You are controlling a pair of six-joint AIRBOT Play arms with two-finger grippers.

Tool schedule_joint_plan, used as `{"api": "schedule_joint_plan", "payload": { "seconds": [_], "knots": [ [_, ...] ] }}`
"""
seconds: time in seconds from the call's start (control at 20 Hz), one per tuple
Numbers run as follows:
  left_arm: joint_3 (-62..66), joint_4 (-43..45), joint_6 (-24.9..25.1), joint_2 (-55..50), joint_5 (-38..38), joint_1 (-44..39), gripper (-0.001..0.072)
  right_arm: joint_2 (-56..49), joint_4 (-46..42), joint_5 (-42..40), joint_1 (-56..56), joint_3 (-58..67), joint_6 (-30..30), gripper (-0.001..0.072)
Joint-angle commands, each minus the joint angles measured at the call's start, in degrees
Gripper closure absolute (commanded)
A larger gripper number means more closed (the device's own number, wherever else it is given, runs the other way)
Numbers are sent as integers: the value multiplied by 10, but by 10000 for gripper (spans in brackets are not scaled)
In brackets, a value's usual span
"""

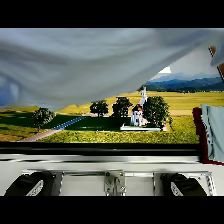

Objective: Fold the shirts.

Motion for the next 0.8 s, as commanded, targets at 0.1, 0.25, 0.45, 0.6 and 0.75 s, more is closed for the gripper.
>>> {"api": "schedule_joint_plan", "payload": {
  "seconds": [0.1, 0.25, 0.45, 0.6, 0.75],
  "knots": [
    [5, 23, 43, 7, -126, 5, 670, 12, -7, -81, 0, 24, 10, 644],
    [-44, 23, 69, 8, -153, 5, 670, -29, -6, -120, 0, 24, 42, 643],
    [-139, 23, 71, 8, -167, 5, 669, -95, -28, 31, 0, 24, 42, 643],
    [-167, 6, 85, 16, -164, 0, 670, -114, -81, 131, 0, 23, 33, 644],
    [-115, -15, 66, 37, -99, -1, 670, -71, -87, 99, 0, 23, 0, 643]
  ]
}}
